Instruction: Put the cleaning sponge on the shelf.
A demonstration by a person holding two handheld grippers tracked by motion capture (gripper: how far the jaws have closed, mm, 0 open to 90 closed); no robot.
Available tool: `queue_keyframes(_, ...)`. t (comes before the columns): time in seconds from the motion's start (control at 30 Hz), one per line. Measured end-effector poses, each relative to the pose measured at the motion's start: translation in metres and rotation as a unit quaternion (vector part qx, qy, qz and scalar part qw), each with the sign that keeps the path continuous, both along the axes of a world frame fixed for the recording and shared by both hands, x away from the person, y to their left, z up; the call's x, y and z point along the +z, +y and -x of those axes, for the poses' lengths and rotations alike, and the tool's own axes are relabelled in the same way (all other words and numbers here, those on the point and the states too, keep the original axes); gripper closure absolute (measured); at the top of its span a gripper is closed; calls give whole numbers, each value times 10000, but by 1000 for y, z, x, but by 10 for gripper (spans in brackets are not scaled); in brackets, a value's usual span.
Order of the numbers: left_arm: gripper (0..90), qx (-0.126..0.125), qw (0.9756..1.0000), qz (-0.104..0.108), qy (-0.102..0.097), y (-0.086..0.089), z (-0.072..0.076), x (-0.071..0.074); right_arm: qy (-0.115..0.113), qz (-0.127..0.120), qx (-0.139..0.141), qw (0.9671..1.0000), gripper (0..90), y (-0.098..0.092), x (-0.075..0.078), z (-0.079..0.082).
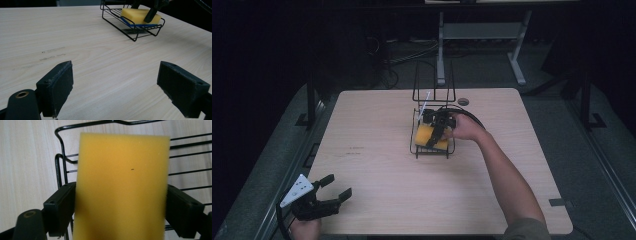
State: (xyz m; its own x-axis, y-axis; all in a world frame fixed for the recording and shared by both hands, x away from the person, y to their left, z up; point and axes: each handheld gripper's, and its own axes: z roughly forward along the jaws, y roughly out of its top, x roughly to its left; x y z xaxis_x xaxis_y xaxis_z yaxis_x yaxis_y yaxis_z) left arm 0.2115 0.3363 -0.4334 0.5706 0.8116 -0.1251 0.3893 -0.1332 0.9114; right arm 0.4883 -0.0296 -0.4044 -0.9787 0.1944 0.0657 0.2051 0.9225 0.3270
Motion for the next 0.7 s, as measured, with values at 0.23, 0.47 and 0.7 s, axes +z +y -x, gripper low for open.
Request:
queue_keyframes(0.23,128,-16,10000,-11,6,-1,0,0,-77,-25,36,10000,176,-1,8,3)
queue_keyframes(0.47,128,-22,10000,2,7,-2,0,0,-153,-34,-26,9999,178,-3,14,6)
queue_keyframes(0.7,128,-40,10000,-10,0,-3,-1,0,-182,-102,-85,9997,179,-4,22,9)
